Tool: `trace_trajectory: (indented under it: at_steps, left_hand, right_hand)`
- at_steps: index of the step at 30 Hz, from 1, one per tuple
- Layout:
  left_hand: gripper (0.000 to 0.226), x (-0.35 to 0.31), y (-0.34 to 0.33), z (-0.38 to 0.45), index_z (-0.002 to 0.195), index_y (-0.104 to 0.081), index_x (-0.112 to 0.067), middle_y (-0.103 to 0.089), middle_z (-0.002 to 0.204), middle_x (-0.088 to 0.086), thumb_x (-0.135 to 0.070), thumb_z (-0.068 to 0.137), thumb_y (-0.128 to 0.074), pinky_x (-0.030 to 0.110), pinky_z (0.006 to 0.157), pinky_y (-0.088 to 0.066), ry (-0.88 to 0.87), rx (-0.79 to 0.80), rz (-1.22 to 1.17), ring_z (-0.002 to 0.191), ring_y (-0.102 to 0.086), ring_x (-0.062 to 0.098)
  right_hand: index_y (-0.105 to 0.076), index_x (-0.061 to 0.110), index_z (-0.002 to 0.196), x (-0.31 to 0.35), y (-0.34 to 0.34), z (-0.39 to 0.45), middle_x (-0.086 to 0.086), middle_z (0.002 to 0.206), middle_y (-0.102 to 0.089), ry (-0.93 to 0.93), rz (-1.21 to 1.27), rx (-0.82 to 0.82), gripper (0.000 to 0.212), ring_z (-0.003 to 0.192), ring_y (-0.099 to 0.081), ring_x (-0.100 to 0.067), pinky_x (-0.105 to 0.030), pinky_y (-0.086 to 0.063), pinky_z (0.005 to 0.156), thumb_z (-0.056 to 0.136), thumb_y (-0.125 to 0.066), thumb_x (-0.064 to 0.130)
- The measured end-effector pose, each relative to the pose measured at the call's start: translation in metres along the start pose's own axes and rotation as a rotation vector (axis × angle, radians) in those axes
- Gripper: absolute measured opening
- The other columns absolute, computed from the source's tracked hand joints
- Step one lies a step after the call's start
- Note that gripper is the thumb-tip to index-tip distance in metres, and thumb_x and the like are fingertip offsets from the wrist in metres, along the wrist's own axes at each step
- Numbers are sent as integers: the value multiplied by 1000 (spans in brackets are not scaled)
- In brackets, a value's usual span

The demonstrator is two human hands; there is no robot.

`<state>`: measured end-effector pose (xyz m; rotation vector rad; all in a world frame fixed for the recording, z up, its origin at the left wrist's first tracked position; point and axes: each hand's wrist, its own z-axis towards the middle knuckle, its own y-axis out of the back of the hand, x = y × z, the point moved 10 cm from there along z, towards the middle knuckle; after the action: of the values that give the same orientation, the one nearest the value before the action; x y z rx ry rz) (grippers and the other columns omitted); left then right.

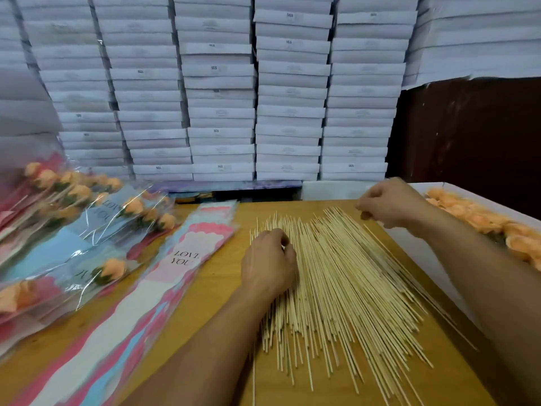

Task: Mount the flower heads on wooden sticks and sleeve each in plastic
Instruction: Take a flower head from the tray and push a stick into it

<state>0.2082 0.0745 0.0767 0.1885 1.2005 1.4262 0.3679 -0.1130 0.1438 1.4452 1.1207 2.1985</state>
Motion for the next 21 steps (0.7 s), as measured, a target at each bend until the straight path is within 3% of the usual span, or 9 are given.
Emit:
trace_trajectory:
  at_steps: [2, 3, 5, 7, 10, 14, 17, 19, 21]
  left_hand:
    - [16, 0, -1, 0, 104, -66, -19, -65, 104, -2, -27, 95, -55, 41, 83, -54, -4, -2, 4, 93, -60, 19]
    - [16, 0, -1, 0, 103, -66, -19, -65, 103, -2, -27, 95, -55, 41, 82, -54, -5, -7, 3, 92, -60, 18]
    - [15, -1, -2, 0, 101, -66, -19, -65, 102, -2, -26, 95, -55, 40, 81, -54, -7, -10, 5, 91, -60, 18]
    - [15, -3, -2, 0, 102, -66, -19, -65, 103, -2, -26, 95, -55, 40, 81, -55, -7, -6, 5, 92, -61, 18]
    - [15, -4, -3, 0, 103, -66, -18, -66, 103, -1, -25, 96, -55, 41, 83, -55, -3, 5, 0, 93, -61, 18]
    - [14, -3, -4, 0, 101, -66, -18, -65, 102, -1, -25, 95, -55, 40, 81, -55, -5, 10, -2, 91, -61, 18]
    - [13, -2, -4, 0, 100, -66, -20, -65, 102, -3, -26, 95, -56, 40, 80, -55, 4, 6, -4, 90, -60, 16]
    - [12, -1, -5, 1, 100, -66, -20, -64, 102, -3, -26, 95, -56, 40, 81, -56, 9, 10, -3, 90, -61, 16]
    - [12, -1, -5, 1, 100, -66, -21, -64, 102, -3, -27, 95, -57, 40, 80, -56, 14, 12, 1, 90, -61, 16]
  right_hand:
    - [-76, 10, 89, -29, 34, 9, -8, 82, -72, -71, -266, -126, 17, 75, -65, -24, -35, -56, 63, 92, -62, 19]
    - [-74, 10, 101, -46, 47, 11, -11, 94, -72, -129, -396, -156, 20, 90, -64, -28, -40, -57, 73, 92, -61, 21]
    - [-64, 11, 122, -80, 71, 10, -16, 119, -64, -278, -617, -176, 34, 118, -50, -35, -44, -49, 90, 92, -62, 28]
    - [-57, 11, 125, -112, 91, 5, -18, 127, -55, -407, -767, -168, 44, 123, -43, -41, -48, -44, 99, 90, -67, 34]
    - [-55, 12, 114, -162, 111, 2, -17, 122, -57, -534, -823, -117, 47, 120, -49, -41, -51, -43, 105, 82, -74, 40]
    - [-68, 13, 99, -219, 116, 1, -10, 98, -63, -602, -810, 20, 29, 96, -60, -29, -46, -51, 96, 75, -77, 28]
    - [-65, 20, 85, -263, 127, 18, -3, 94, -65, -640, -894, 30, 35, 93, -59, -25, -41, -52, 88, 56, -75, 37]
    - [-66, 18, 79, -265, 127, 19, -3, 86, -68, -641, -893, 36, 36, 83, -64, -23, -37, -57, 83, 50, -77, 37]
    - [-65, 18, 78, -242, 124, 8, -2, 87, -68, -643, -854, 47, 31, 81, -65, -20, -34, -57, 81, 58, -82, 34]
